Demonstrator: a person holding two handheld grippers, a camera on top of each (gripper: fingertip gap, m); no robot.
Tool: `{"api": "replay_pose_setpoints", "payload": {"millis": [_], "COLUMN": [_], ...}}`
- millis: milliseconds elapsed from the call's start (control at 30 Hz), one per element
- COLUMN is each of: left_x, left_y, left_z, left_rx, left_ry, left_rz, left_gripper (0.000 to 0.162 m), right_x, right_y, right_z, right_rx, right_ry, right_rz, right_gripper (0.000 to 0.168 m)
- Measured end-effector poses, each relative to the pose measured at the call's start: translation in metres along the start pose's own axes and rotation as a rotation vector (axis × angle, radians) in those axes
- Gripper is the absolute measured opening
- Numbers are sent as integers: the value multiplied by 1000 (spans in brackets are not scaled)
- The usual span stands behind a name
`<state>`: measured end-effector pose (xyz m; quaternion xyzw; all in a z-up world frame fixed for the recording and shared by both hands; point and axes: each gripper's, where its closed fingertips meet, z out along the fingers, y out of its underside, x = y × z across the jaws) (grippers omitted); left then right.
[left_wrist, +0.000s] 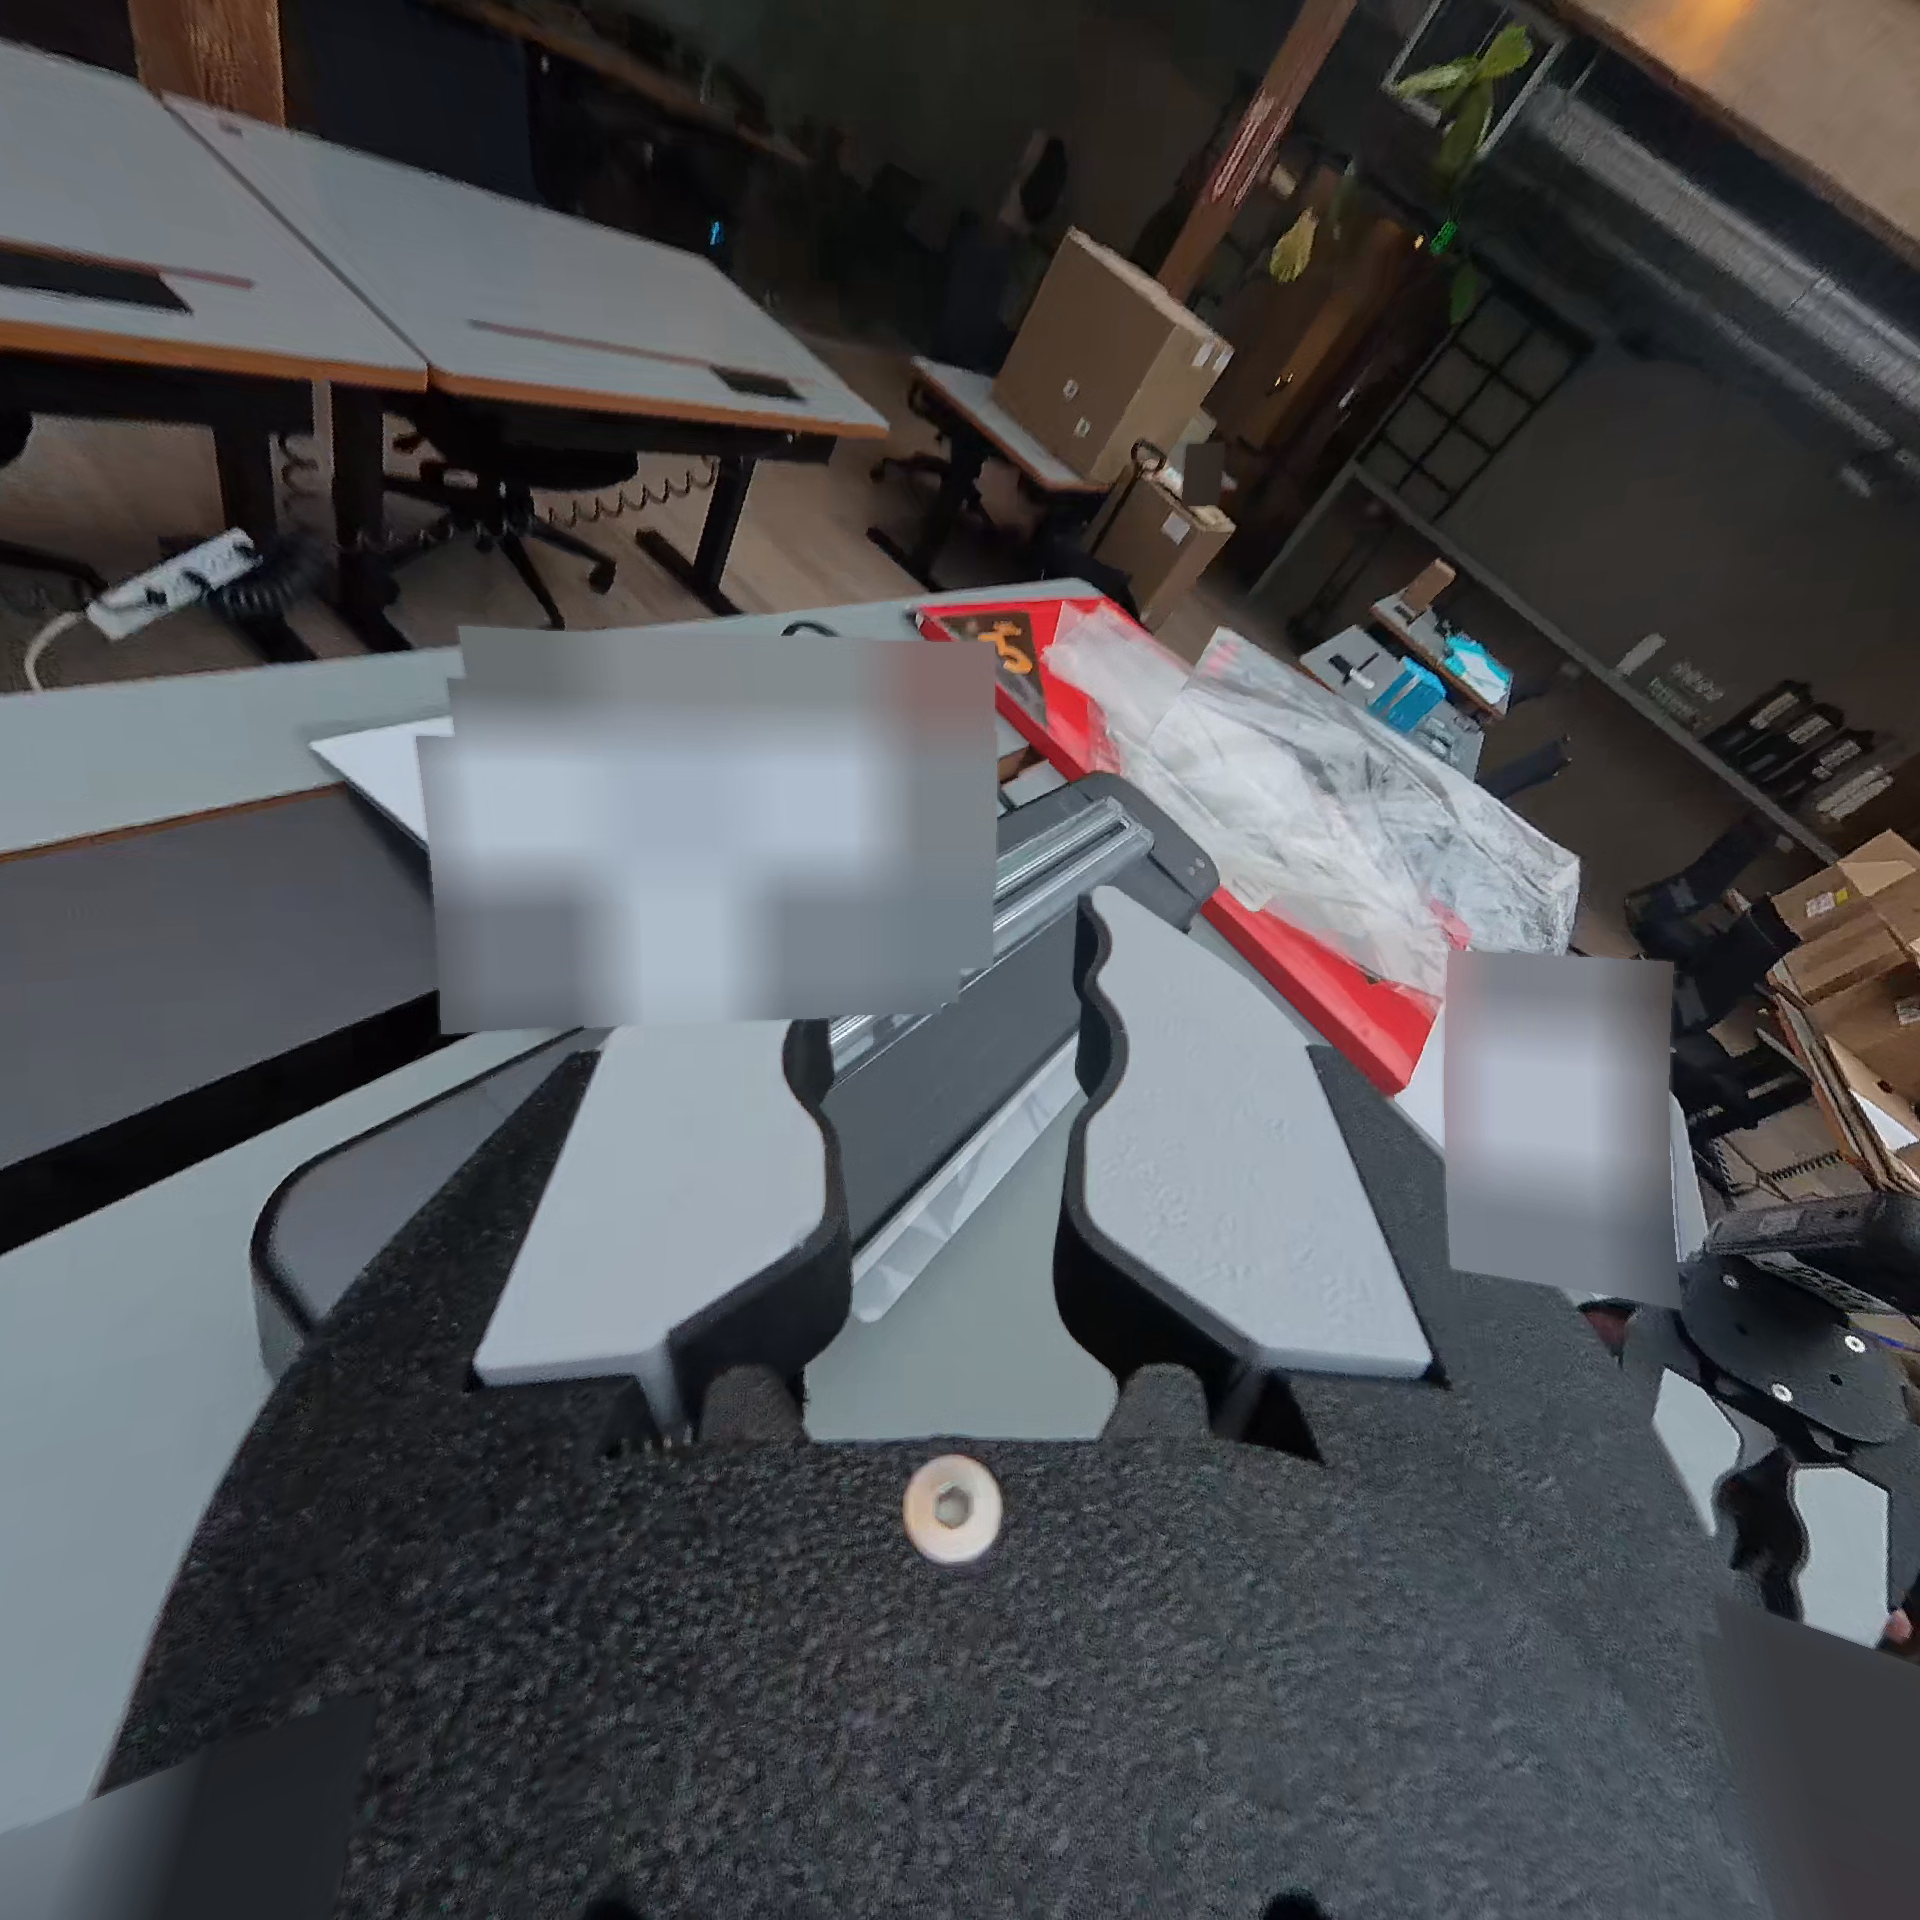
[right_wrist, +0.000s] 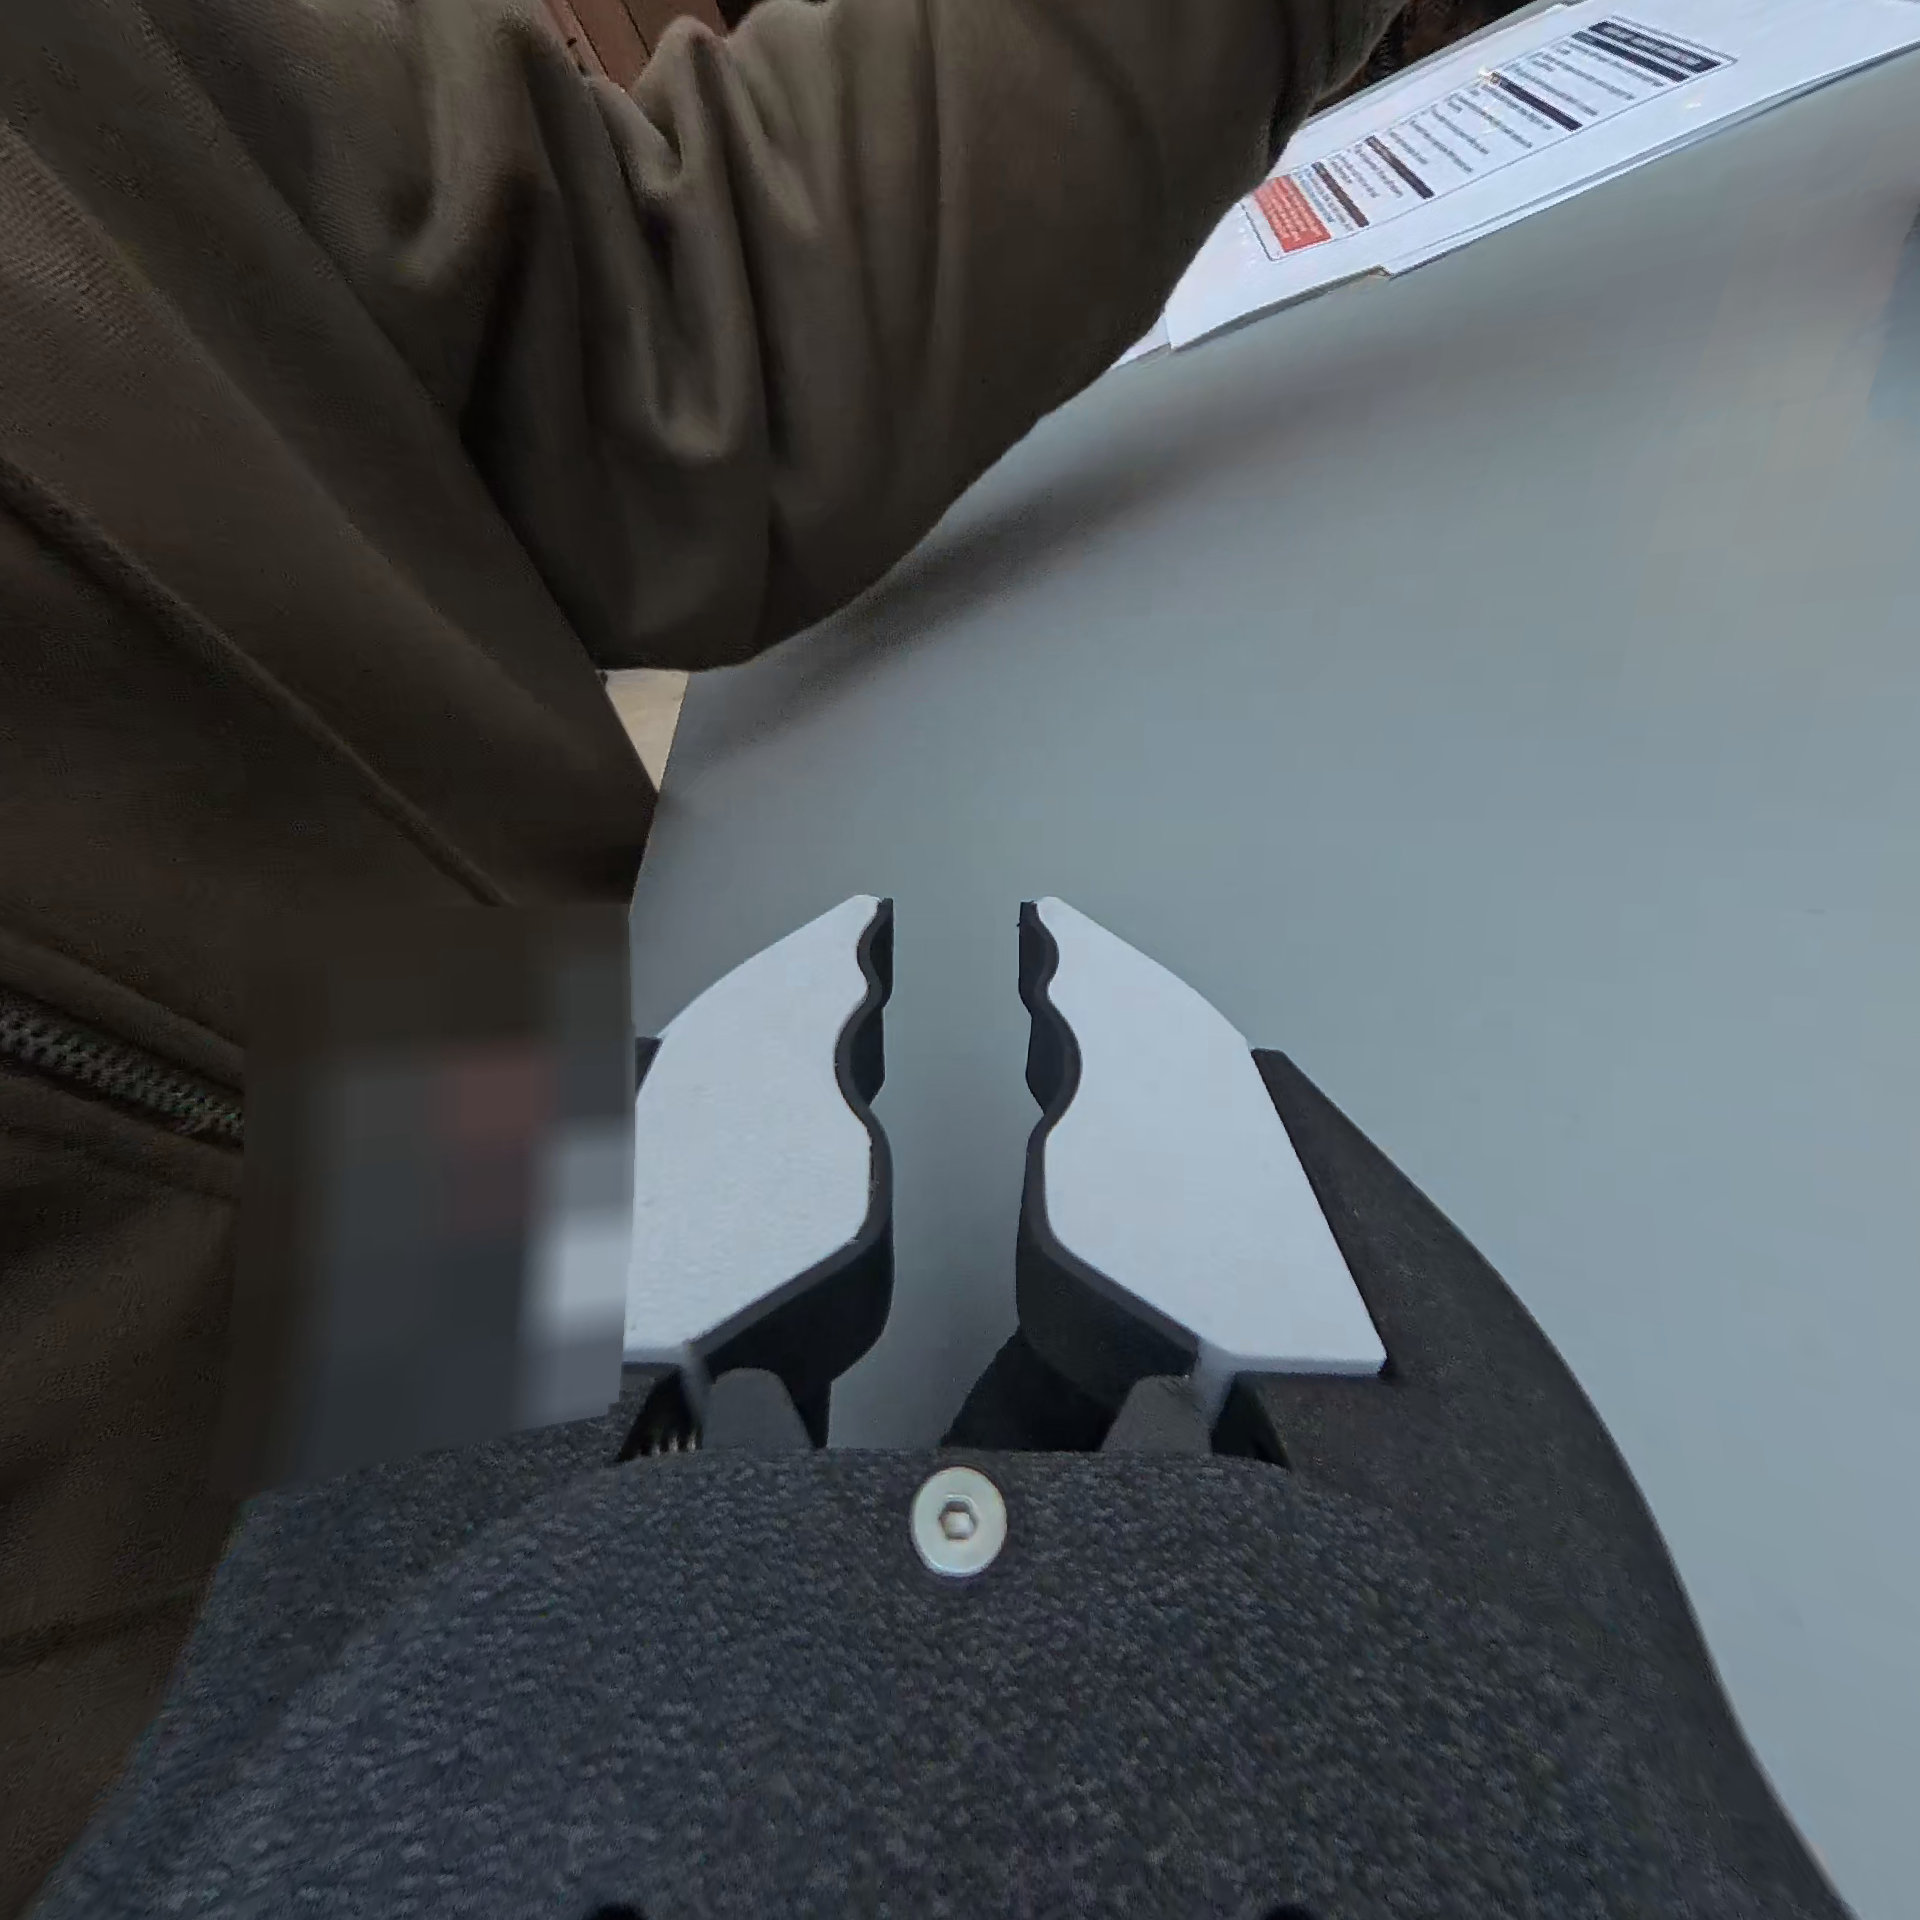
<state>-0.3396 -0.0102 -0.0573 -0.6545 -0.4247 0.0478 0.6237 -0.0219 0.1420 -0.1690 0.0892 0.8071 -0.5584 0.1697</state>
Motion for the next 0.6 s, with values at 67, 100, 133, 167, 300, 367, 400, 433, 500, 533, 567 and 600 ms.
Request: {"api": "replay_pose_setpoints", "payload": {"millis": [67,100,133,167,300,367,400,433,500,533,567,600], "left_x": [17,29,39,46,61,67,69,68,69,68,66,64], "left_y": [-2,2,10,23,86,109,117,123,122,121,119,118], "left_z": [-3,-7,-10,-11,-10,-14,-16,-17,-20,-21,-22,-23], "left_rx": [137,205,249,256,162,150,153,156,179,190,197,204], "left_ry": [50,82,105,115,114,114,111,100,105,106,108,112], "left_rz": [75,124,170,213,338,376,393,396,381,368,347,325], "left_gripper": [43,40,36,35,35,35,35,34,34,34,34,34], "right_x": [1,2,2,3,5,6,7,7,8,8,9,10], "right_y": [0,1,1,1,3,4,4,5,7,7,7,8], "right_z": [0,1,1,1,3,4,4,5,6,6,7,7], "right_rx": [-4,-7,-10,-12,-21,-30,-35,-41,-54,-58,-60,-62], "right_ry": [8,16,23,31,51,57,58,60,61,62,65,68], "right_rz": [0,-1,-2,-5,-5,1,4,7,9,12,17,22], "right_gripper": [22,22,22,22,22,22,22,22,21,21,20,20]}}
